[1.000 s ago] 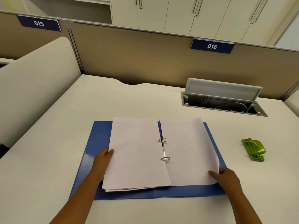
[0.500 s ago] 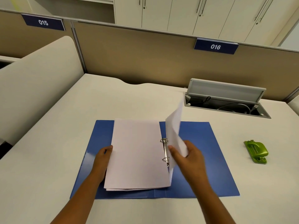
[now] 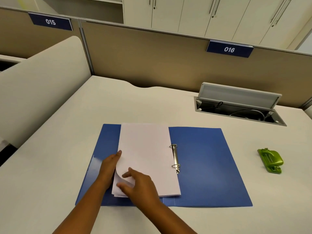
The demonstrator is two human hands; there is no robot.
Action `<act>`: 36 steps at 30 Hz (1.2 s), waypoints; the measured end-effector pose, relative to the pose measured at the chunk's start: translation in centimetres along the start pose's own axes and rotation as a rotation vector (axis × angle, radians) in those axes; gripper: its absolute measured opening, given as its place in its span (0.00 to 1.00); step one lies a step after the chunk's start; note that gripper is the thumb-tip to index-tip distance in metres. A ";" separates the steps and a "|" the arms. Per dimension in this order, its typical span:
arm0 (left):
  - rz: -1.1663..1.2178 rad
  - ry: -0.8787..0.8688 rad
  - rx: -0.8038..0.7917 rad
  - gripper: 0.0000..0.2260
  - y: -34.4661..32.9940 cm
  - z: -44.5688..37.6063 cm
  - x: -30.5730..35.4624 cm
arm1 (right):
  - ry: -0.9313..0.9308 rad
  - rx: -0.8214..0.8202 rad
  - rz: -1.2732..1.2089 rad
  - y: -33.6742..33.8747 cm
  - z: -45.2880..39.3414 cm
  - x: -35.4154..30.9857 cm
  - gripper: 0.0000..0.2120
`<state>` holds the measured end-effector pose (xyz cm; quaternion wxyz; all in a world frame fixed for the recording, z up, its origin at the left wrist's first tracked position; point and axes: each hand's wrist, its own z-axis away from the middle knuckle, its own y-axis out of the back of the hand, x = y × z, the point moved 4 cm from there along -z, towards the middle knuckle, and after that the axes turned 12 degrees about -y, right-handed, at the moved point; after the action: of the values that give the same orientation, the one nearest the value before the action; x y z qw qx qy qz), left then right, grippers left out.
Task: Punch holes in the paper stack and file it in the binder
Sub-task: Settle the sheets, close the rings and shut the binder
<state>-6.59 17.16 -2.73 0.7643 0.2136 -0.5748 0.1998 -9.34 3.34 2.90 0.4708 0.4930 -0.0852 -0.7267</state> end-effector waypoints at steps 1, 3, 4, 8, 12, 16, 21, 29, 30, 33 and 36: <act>-0.030 -0.028 -0.018 0.10 0.1 0.0 -0.1 | 0.007 -0.066 0.017 -0.4 0.1 0.1 0.32; -0.052 -0.051 -0.038 0.07 0.5 0.0 -0.5 | 0.046 -0.109 0.162 -0.8 0.2 0.7 0.45; -0.048 -0.051 -0.041 0.07 0.6 0.0 -0.6 | 0.076 -0.091 0.261 -0.9 0.2 1.2 0.48; -0.003 -0.026 -0.050 0.08 0.5 0.1 -0.6 | 0.075 0.015 0.503 -0.9 -0.6 3.8 0.43; 0.060 -0.051 -0.060 0.13 0.9 0.6 -0.8 | -0.021 0.061 0.551 -0.5 -0.7 4.9 0.38; 0.184 -0.028 -0.100 0.20 0.8 0.9 -0.7 | -0.029 0.138 0.480 0.9 -0.4 4.7 0.30; 0.184 -0.067 -0.132 0.21 0.5 0.9 -0.6 | -0.005 0.430 0.192 4.9 1.0 4.9 0.23; 0.188 -0.066 -0.134 0.18 0.3 1.0 -0.5 | -0.183 0.684 -0.550 9.6 2.9 9.6 0.36; 0.158 -0.072 -0.137 0.18 0.2 1.1 -0.5 | -0.204 0.705 -0.568 10.1 3.2 10.5 0.30; 0.066 -0.128 -0.133 0.16 -0.4 1.5 -0.6 | -0.231 0.765 -0.590 11.5 4.0 12.7 0.27; 0.023 -0.162 -0.126 0.15 -0.7 1.7 -0.8 | -0.266 0.788 -0.599 12.3 4.4 14.5 0.14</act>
<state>-7.69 15.57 -3.13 0.7249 0.1739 -0.6485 0.1543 -6.45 -15.94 3.13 0.0053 0.5393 -0.2669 -0.7987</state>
